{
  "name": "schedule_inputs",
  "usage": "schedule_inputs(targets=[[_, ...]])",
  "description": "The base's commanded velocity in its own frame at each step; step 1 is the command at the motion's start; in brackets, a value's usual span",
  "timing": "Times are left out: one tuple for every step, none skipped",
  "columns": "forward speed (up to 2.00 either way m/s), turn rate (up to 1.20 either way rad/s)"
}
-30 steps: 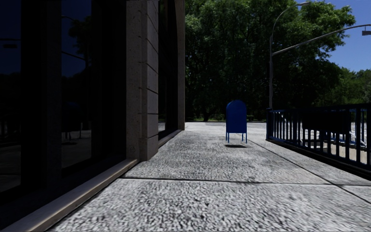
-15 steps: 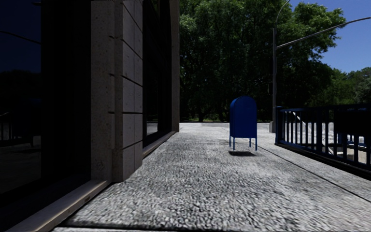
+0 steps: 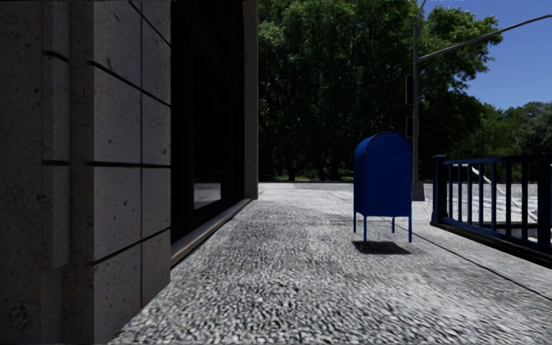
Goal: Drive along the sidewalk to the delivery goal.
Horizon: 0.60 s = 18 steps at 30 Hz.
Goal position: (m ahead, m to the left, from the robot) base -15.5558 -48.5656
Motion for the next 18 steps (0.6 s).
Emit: schedule_inputs(targets=[[2.00, 0.00], [2.00, 0.00], [2.00, 0.00], [2.00, 0.00], [2.00, 0.00], [2.00, 0.00], [2.00, 0.00], [2.00, 0.00], [2.00, 0.00], [2.00, 0.00], [2.00, 0.00], [2.00, 0.00], [2.00, 0.00], [2.00, 0.00], [2.00, 0.00], [2.00, 0.00], [2.00, 0.00], [2.00, 0.00]])
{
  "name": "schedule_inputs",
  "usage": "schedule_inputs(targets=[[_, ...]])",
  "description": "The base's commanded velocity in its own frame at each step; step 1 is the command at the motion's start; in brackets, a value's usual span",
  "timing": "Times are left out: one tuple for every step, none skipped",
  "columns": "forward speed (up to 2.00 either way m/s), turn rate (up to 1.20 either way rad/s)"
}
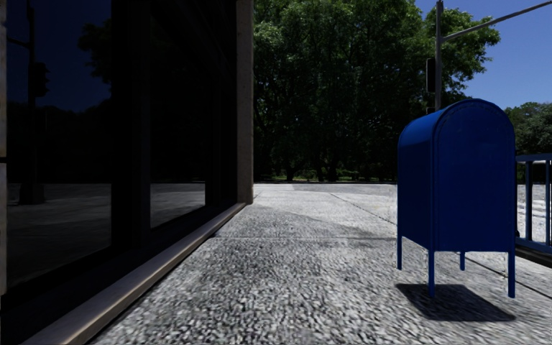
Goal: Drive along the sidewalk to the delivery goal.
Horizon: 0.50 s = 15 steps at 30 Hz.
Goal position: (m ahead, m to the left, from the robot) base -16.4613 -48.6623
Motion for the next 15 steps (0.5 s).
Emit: schedule_inputs(targets=[[2.00, 0.00], [2.00, 0.00], [2.00, 0.00], [2.00, 0.00], [1.98, 0.00], [1.81, 0.00], [1.54, 0.00], [1.54, 0.00], [1.41, 0.00], [1.36, 0.00], [1.29, 0.00], [1.25, -0.05], [1.25, -0.05], [1.23, -0.14], [1.20, -0.20]])
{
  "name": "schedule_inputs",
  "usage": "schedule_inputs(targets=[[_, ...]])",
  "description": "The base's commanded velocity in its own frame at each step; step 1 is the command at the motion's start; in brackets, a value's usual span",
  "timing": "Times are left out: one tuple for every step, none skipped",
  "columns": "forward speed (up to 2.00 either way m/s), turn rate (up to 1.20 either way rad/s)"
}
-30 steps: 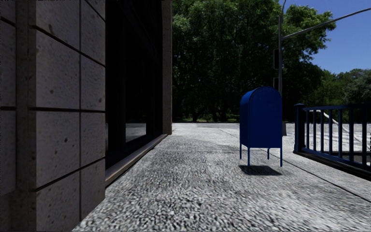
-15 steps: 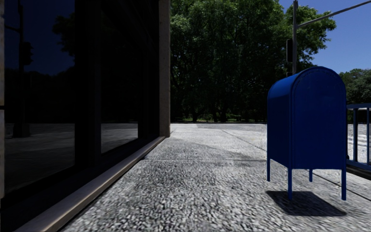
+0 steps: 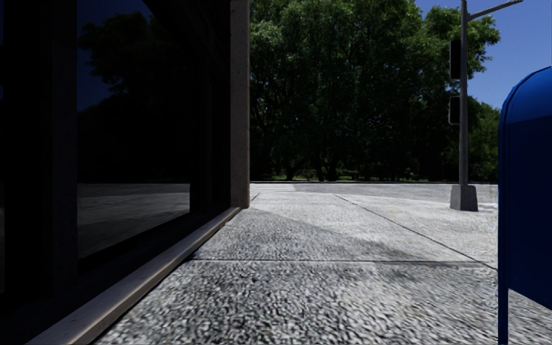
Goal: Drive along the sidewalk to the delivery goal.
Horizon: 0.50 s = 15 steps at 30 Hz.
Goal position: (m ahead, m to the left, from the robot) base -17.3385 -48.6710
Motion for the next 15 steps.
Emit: schedule_inputs(targets=[[1.15, -0.22], [1.12, -0.22], [1.12, -0.22], [1.11, -0.23], [1.11, -0.23], [1.11, -0.23], [1.11, -0.23], [1.11, -0.23], [1.11, -0.23], [1.11, -0.23], [1.11, -0.23], [1.11, -0.23], [1.11, -0.23], [1.11, -0.23], [1.11, -0.23]])
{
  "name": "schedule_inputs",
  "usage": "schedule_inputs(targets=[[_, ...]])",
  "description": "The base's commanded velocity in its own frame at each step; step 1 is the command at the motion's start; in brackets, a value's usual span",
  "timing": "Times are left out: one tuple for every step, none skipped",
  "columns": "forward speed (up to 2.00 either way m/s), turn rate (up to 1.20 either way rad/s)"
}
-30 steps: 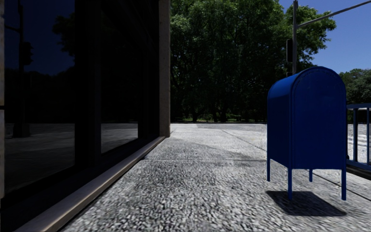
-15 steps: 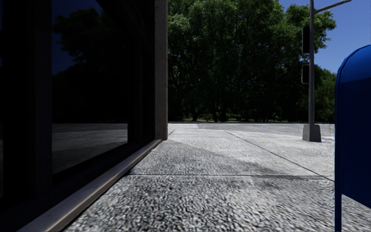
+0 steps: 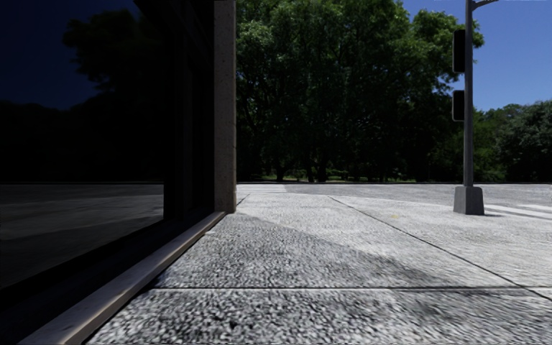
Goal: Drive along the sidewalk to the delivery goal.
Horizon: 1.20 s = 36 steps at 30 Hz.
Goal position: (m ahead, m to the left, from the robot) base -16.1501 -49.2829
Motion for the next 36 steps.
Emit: schedule_inputs(targets=[[1.11, -0.23], [1.10, -0.23], [1.10, -0.23], [1.10, -0.23], [1.06, -0.23], [0.99, -0.26], [0.99, -0.26], [0.95, -0.27], [0.94, -0.29], [0.93, -0.29], [0.93, -0.29], [0.93, -0.29], [0.93, -0.30], [0.92, -0.31], [0.92, -0.31], [0.92, -0.33], [0.92, -0.34], [0.92, -0.34], [0.92, -0.34], [0.92, -0.34], [0.92, -0.34], [0.92, -0.34], [0.92, -0.34], [0.92, -0.34], [0.92, -0.34], [0.92, -0.34], [0.92, -0.34], [0.92, -0.34], [0.92, -0.34], [0.92, -0.34], [0.92, -0.34], [0.92, -0.34], [0.92, -0.34], [0.92, -0.35], [0.92, -0.35], [0.93, -0.42]])
